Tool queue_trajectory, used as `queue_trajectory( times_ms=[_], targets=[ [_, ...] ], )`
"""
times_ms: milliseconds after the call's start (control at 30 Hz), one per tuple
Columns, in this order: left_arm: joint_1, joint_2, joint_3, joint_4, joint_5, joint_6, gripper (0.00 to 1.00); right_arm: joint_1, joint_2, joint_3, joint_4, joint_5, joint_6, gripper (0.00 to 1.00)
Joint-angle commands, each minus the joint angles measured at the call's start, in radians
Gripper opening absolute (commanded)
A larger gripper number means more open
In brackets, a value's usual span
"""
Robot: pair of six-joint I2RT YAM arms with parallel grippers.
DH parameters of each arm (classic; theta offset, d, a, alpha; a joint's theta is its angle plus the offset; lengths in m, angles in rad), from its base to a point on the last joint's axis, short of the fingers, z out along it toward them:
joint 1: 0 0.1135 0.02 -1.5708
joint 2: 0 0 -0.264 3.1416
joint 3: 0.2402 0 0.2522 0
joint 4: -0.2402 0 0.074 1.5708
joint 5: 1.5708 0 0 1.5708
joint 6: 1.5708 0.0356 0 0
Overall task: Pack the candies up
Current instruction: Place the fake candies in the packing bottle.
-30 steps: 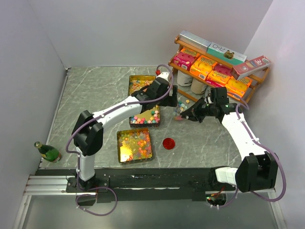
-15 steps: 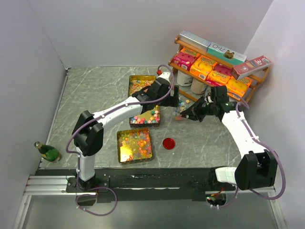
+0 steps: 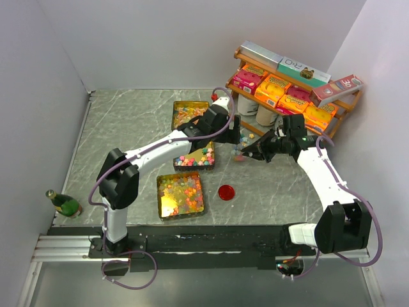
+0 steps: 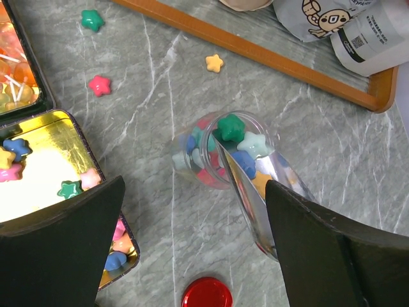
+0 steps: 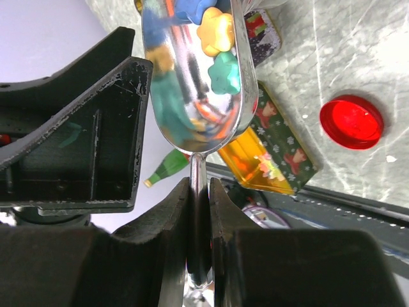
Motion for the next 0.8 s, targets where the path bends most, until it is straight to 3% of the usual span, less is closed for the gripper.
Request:
queue_trajectory(
  times_ms=[0, 767],
  targets=[
    [-0.016, -0.002, -0.006, -0.003, 0.016, 0.023, 0.97, -0.012, -0.016, 0.027, 0.095, -0.03, 0.087, 0.0],
    [-0.018, -0.01, 0.016, -0.004, 0.028, 0.052, 0.92, -0.051, -0.05, 0.016, 0.238, -0.018, 0.307, 0.0]
  ],
)
